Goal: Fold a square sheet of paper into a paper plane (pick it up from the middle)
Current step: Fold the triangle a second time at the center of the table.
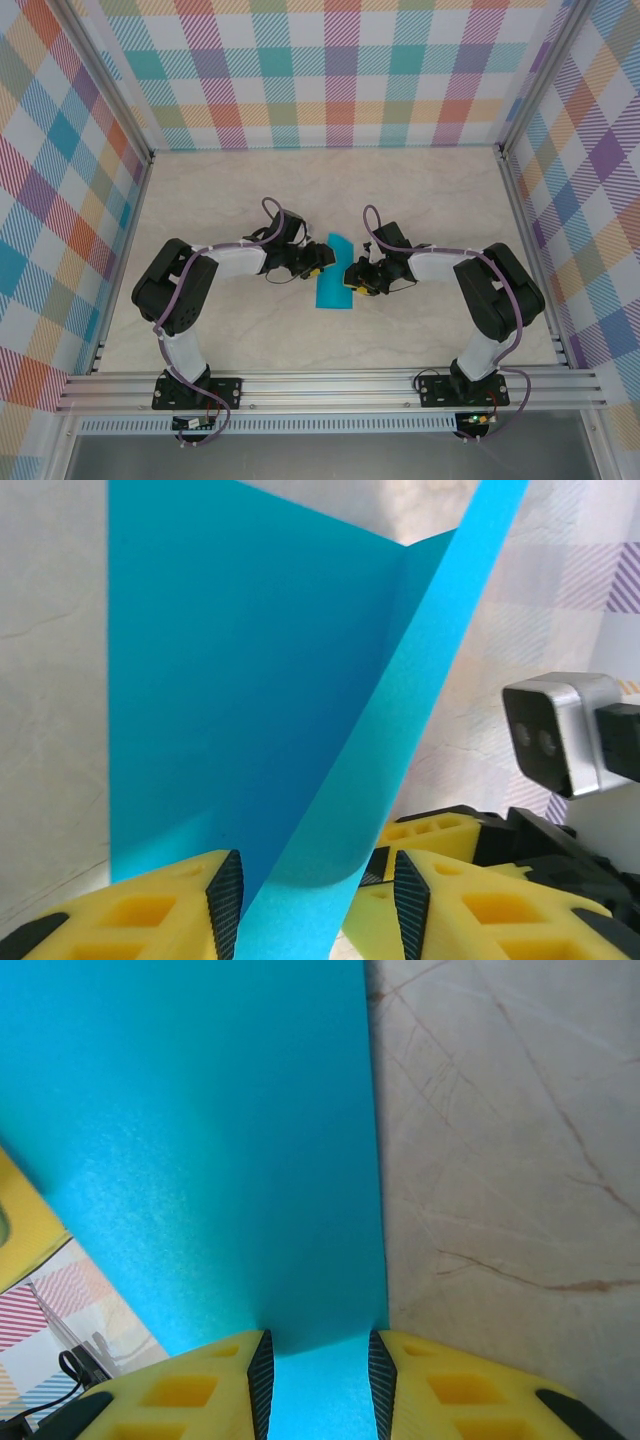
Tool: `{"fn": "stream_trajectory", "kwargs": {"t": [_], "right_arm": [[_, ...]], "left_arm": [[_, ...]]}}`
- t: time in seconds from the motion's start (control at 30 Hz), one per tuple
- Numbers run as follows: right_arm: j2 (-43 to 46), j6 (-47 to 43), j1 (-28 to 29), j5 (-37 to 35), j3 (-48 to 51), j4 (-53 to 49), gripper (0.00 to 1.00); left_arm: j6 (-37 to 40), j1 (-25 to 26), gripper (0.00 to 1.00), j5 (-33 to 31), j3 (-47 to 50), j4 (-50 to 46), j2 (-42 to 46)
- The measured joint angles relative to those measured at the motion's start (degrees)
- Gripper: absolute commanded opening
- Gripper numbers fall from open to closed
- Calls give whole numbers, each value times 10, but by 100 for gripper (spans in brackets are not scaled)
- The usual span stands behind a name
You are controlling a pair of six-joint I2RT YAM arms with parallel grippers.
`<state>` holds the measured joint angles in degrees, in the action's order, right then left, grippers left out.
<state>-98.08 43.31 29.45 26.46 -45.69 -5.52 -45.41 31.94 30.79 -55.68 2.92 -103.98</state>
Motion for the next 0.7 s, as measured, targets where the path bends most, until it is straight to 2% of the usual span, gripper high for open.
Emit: {"fn": "stream_trajectory", "kwargs": {"t": [0.33,0.7], "right_arm": [[2,0,-2,0,0,-4,34],[4,0,-2,0,0,-10,35]], "left_arm": [[31,-11,51,27,-27,9,-39],[45,-16,52,50,-36,12,-40]]}}
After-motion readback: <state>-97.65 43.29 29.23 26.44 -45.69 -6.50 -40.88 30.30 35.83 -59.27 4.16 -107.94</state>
